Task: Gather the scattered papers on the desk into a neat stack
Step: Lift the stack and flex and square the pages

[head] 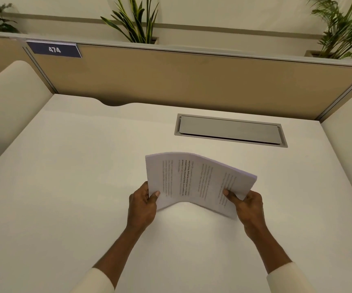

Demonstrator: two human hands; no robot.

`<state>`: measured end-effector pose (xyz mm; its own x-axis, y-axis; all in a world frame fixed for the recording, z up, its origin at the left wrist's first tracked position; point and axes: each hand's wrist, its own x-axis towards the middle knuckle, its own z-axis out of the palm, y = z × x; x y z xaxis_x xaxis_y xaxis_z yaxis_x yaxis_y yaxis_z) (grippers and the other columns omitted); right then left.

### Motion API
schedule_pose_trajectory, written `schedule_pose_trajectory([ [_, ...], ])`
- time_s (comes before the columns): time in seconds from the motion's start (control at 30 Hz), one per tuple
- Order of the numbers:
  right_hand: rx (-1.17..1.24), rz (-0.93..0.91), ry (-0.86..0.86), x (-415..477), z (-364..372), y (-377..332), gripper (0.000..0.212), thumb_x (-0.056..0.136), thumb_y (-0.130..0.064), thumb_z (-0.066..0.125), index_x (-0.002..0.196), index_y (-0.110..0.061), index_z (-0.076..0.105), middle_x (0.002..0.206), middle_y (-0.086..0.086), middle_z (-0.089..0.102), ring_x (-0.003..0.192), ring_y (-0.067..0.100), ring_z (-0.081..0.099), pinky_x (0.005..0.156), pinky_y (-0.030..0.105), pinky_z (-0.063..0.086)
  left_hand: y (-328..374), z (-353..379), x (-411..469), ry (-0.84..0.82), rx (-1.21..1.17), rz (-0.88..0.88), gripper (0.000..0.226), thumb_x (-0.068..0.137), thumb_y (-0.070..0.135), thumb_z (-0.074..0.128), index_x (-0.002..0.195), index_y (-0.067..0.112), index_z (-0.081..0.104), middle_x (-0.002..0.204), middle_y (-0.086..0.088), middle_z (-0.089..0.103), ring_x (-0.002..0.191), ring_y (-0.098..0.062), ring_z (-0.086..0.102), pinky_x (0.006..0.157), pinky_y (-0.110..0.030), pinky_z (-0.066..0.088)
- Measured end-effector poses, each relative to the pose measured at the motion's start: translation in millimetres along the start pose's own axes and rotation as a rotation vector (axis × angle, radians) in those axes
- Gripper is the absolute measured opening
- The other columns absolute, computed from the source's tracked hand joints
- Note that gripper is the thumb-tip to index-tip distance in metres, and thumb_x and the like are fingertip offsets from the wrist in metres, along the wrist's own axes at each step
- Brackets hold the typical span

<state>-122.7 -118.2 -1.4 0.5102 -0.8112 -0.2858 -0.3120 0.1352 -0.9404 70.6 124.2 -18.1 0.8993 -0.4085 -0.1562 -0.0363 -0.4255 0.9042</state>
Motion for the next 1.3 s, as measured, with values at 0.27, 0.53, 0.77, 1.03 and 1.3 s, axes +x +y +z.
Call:
schedule_pose_trajectory([
  [0.27,-0.050,0.175,-0.283,24,-29,-16,0.039,0.078,-0.031,0.093,0.111,-0.011,0.084,0.106,0.009,0.086,0.093,0.032,0.084,0.081,0.043,0.068,-10,-28,-13,-0.338,-0.255,-0.217,0.038,0.100,0.003,0.075,0.132,0.022,0.077,0.120,0.001,0.086,0.111,-0.026,0.083,0.086,-0.037,0.068],
  [0.53,0.042,0.294,-0.275,15,-37,-18,0.010,0.087,-0.025,0.089,0.086,-0.017,0.084,0.098,0.010,0.086,0.076,0.017,0.081,0.060,0.025,0.061,-32,-32,-34,-0.264,-0.464,-0.357,0.035,0.097,-0.002,0.076,0.125,0.020,0.078,0.119,-0.004,0.086,0.109,-0.026,0.083,0.078,-0.031,0.069],
  [0.77,0.397,0.325,-0.056,-23,0,-7,0.015,0.093,-0.010,0.082,0.083,-0.009,0.072,0.087,0.012,0.083,0.068,0.019,0.079,0.064,0.029,0.066,-31,-9,-47,-0.141,-0.585,-0.404,0.036,0.096,-0.006,0.075,0.123,0.018,0.078,0.120,-0.006,0.086,0.108,-0.026,0.083,0.080,-0.031,0.069],
  [1.03,0.464,0.206,0.075,-64,51,5,0.029,0.095,-0.005,0.080,0.122,-0.014,0.077,0.107,0.001,0.086,0.093,0.023,0.083,0.071,0.030,0.067,-5,32,-71,-0.086,-0.693,-0.425,0.037,0.097,-0.008,0.073,0.127,0.013,0.077,0.115,-0.003,0.087,0.101,-0.020,0.083,0.075,-0.032,0.067],
  [1.3,0.316,0.112,0.244,-76,62,7,0.029,0.101,-0.013,0.075,0.116,-0.037,0.068,0.109,-0.014,0.082,0.101,0.014,0.078,0.092,0.043,0.064,15,61,-95,-0.054,-0.700,-0.411,0.038,0.099,-0.002,0.074,0.133,0.016,0.075,0.122,-0.001,0.085,0.114,-0.025,0.080,0.077,-0.034,0.067],
])
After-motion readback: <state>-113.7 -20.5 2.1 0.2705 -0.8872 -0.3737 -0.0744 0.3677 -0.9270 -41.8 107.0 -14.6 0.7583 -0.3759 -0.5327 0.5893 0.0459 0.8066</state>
